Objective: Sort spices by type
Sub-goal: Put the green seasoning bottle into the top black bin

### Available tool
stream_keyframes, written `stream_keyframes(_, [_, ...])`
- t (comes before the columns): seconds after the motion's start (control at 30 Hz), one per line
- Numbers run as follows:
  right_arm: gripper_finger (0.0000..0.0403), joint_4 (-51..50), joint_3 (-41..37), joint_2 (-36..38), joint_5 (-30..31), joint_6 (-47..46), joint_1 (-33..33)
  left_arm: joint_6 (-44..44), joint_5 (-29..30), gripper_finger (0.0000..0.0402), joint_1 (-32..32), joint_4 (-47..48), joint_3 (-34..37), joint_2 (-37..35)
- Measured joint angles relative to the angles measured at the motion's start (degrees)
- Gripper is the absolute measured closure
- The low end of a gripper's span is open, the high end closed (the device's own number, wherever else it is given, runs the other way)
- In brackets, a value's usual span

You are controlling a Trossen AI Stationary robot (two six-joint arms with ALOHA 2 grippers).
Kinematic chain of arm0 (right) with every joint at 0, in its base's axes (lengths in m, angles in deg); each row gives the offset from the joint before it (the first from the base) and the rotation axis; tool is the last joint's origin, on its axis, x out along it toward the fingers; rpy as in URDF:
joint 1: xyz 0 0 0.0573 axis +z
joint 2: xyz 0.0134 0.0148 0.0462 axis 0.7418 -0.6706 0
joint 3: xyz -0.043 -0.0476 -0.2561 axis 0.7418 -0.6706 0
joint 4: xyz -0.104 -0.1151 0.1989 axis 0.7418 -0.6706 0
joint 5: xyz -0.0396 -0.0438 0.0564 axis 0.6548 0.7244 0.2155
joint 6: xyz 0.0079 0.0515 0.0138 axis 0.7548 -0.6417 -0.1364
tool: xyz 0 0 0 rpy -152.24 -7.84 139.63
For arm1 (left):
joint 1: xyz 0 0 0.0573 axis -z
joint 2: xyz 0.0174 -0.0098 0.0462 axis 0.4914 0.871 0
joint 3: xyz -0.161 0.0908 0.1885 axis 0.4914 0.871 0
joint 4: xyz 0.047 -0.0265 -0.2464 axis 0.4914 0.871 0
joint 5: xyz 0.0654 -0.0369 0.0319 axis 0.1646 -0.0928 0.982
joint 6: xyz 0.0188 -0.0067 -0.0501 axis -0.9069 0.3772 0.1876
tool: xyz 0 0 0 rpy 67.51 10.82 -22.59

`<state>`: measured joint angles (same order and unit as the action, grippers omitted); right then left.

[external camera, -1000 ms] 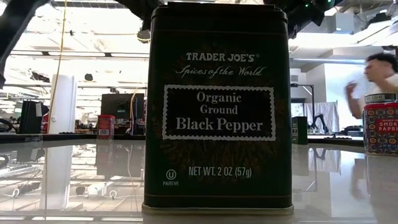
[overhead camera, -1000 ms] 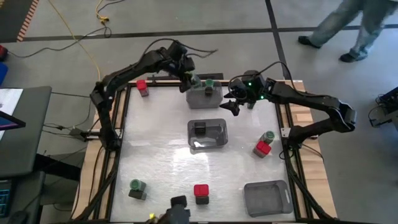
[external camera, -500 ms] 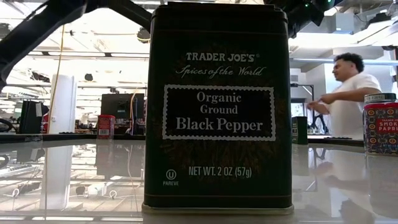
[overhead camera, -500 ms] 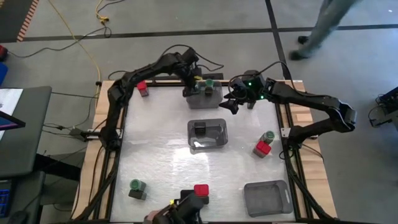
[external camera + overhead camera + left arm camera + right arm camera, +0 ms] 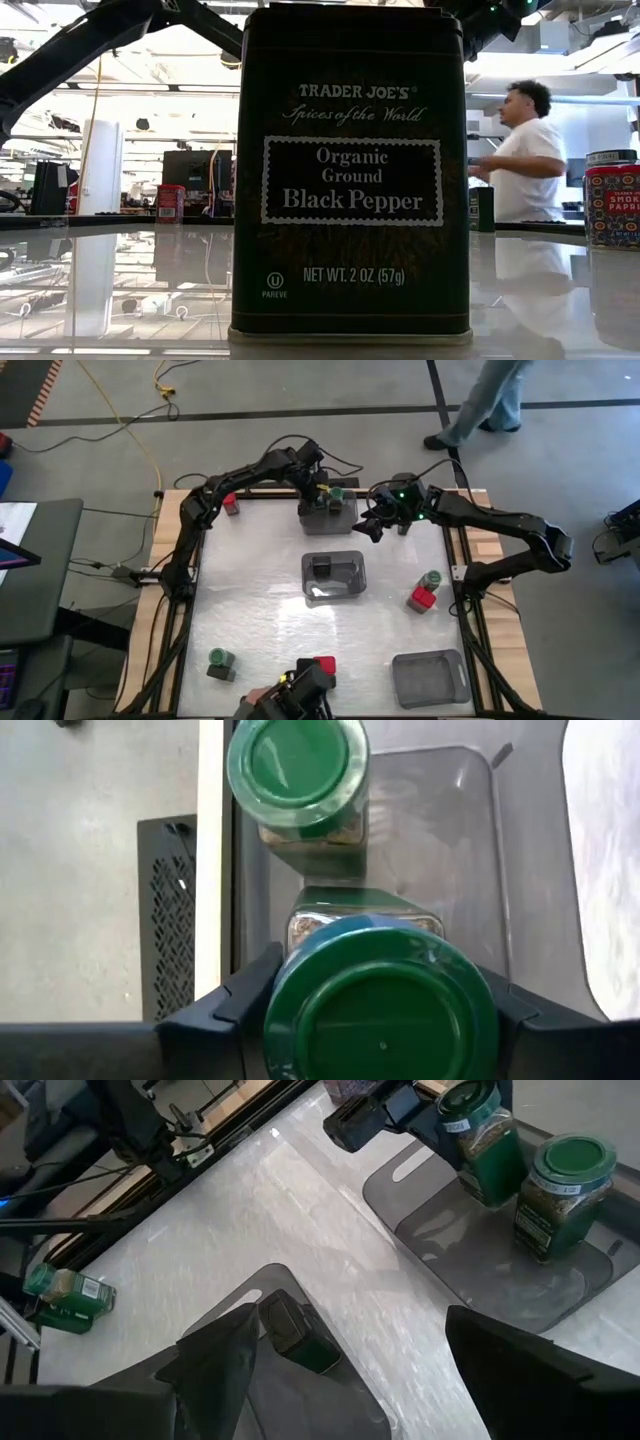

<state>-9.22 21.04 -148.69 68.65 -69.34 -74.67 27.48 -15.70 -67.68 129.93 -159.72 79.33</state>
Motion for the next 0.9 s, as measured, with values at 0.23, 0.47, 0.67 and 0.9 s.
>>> stream_keyframes(0.23, [0.0056, -0.06, 0.0, -0.02, 0.13, 0.0, 0.0, 0.35, -0.69, 0.0197, -0.49, 2.69, 0.87, 1.03])
stream_keyframes(0.47, [0.0056, -0.06, 0.0, -0.02, 0.16, 0.0, 0.0, 0.54, -1.02, 0.0197, -0.41, 0.32, 1.4, 0.92])
stream_keyframes(0.67, [0.0056, -0.06, 0.0, -0.02, 0.16, 0.02, 0.0, 0.45, -1.02, 0.0196, -0.38, -1.37, 1.4, 0.92])
stream_keyframes(0.9, [0.0056, -0.72, 0.0, -0.02, 0.16, 0.02, 0.0, 3.1, -0.89, 0.0196, 0.22, -1.27, 1.44, 0.92])
